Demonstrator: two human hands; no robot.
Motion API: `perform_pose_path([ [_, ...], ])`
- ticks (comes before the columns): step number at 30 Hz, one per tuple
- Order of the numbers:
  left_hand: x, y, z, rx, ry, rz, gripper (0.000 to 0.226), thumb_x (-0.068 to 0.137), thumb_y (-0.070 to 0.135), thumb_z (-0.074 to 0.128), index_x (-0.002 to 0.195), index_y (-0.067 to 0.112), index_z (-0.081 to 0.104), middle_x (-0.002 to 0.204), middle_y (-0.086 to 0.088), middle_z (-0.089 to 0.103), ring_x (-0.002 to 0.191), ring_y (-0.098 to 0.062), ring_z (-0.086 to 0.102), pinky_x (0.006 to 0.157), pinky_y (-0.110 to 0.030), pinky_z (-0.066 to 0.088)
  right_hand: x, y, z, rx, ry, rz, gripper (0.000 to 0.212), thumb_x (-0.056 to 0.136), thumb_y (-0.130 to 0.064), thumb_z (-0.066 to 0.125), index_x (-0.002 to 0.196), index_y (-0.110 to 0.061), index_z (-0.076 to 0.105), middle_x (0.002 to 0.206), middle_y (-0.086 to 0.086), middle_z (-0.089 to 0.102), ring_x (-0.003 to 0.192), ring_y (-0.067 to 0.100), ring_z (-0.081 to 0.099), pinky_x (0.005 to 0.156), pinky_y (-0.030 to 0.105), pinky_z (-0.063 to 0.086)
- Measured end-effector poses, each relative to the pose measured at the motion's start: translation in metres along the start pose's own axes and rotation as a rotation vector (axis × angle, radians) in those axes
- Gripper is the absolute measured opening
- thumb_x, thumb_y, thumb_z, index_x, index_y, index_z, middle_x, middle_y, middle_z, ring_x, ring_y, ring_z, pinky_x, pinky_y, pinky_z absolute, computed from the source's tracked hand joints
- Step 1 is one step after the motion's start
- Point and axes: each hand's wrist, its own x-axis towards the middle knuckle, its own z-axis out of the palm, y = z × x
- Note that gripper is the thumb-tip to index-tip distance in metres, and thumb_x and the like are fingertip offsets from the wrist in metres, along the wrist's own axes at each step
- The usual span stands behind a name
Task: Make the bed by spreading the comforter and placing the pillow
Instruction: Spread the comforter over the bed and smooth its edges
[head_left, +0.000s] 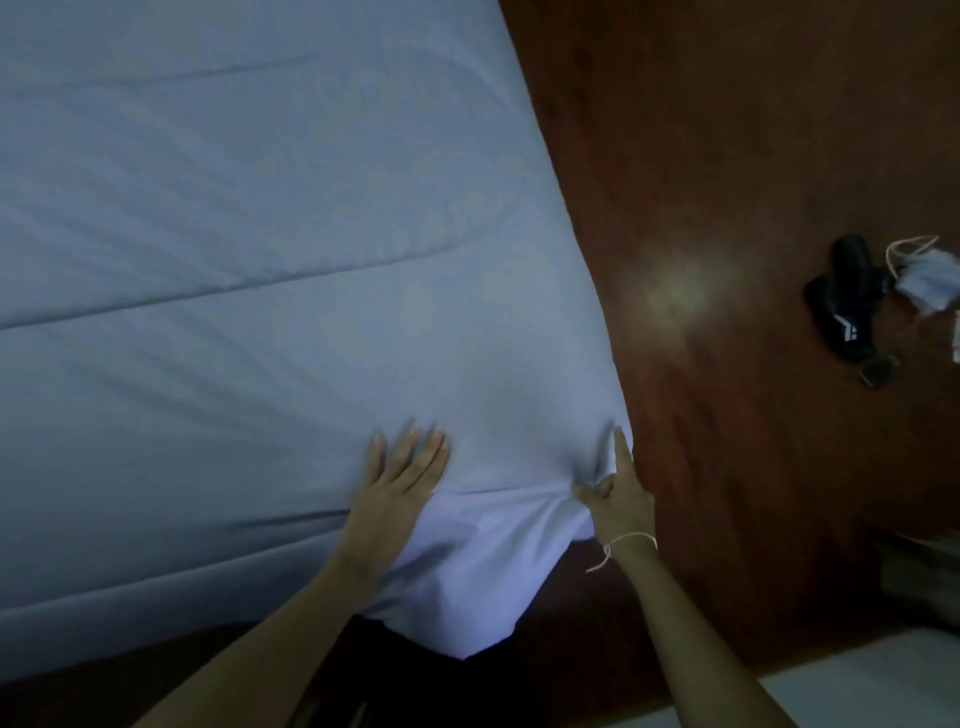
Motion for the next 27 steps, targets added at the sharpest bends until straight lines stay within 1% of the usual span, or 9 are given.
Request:
perform_pose_path([
  [2,0.0,0.016,0.0,-0.009,-0.023,-0.023,0.059,0.091,0.013,0.04,0.146,0.005,0.021,0.153,-0.011,0.024,0.141,-0.036,0.021,0.109,-0.062,0.023,0.006,0.004,0.001,0.035,0.003,0.073,0.093,0.079,-0.007,0.07,0.149,-0.035,0.015,0.054,0.006,0.054,0.046,0.007,0.054,0.062,0.012,0.05],
  [4,0.002,0.022,-0.007,-0.028,-0.054,-0.067,0.062,0.095,0.028,0.038,0.148,0.005,0.015,0.155,-0.013,0.022,0.143,-0.036,0.018,0.11,-0.061,0.021,0.008,-0.004,0.004,0.021,0.096,0.105,0.088,0.08,-0.005,0.065,0.149,-0.031,0.018,0.085,0.013,0.068,0.078,0.023,0.065,0.087,0.037,0.053],
  [6,0.006,0.02,-0.017,-0.106,-0.038,-0.069,0.065,0.096,0.045,0.031,0.149,0.01,0.016,0.154,-0.013,0.024,0.142,-0.036,0.021,0.11,-0.062,0.019,0.008,-0.016,0.011,-0.071,0.292,0.021,0.08,0.078,-0.008,0.061,0.148,-0.023,0.024,0.132,0.016,0.053,0.12,0.035,0.051,0.108,0.051,0.035],
  [8,0.02,0.011,-0.028,-0.152,0.012,-0.077,0.062,0.096,0.05,0.025,0.147,0.016,0.018,0.152,-0.014,0.029,0.139,-0.035,0.028,0.11,-0.062,0.016,0.004,-0.042,0.022,-0.208,0.425,-0.232,0.069,0.086,-0.028,0.053,0.148,-0.014,0.026,0.15,0.014,0.035,0.139,0.034,0.032,0.112,0.056,0.021],
  [15,0.074,-0.03,-0.02,-0.124,0.011,-0.337,0.067,0.094,0.054,0.025,0.148,0.014,0.021,0.155,-0.017,0.019,0.142,-0.037,0.018,0.113,-0.06,0.005,0.037,-0.075,0.051,-0.522,0.17,-0.643,0.057,0.095,-0.053,0.023,0.149,-0.033,0.017,0.159,0.002,0.015,0.147,0.021,0.01,0.116,0.055,0.006],
  [19,0.069,-0.026,-0.019,-0.14,-0.019,-0.331,0.067,0.095,0.053,0.022,0.149,0.013,0.019,0.155,-0.018,0.017,0.142,-0.038,0.018,0.114,-0.059,0.011,0.063,0.014,0.022,-0.442,0.097,-0.038,0.06,0.097,-0.046,0.033,0.149,-0.035,0.006,0.16,0.001,0.008,0.147,0.031,0.004,0.113,0.063,0.011],
  [21,0.068,-0.024,-0.021,-0.138,-0.028,-0.321,0.067,0.096,0.052,0.021,0.149,0.013,0.017,0.155,-0.018,0.017,0.142,-0.038,0.018,0.113,-0.06,0.014,0.068,0.057,0.007,-0.414,0.032,0.175,0.066,0.093,-0.062,0.025,0.147,-0.038,-0.003,0.161,0.003,0.005,0.146,0.035,0.002,0.113,0.064,0.012],
  [23,0.066,-0.024,-0.021,-0.133,-0.032,-0.32,0.067,0.096,0.052,0.021,0.149,0.012,0.017,0.155,-0.019,0.017,0.142,-0.038,0.018,0.113,-0.06,0.014,0.061,0.057,0.0,-0.378,0.105,0.113,0.073,0.086,-0.074,0.014,0.147,-0.039,-0.005,0.161,0.003,0.003,0.147,0.03,0.002,0.116,0.06,0.008],
  [27,0.063,-0.025,-0.019,-0.116,-0.028,-0.316,0.067,0.096,0.052,0.024,0.149,0.013,0.016,0.155,-0.019,0.017,0.143,-0.038,0.017,0.114,-0.058,0.013,0.036,-0.036,0.009,-0.294,0.25,-0.278,0.066,0.095,-0.057,0.023,0.151,-0.023,0.012,0.16,0.007,0.004,0.147,0.029,0.002,0.117,0.046,0.004],
])
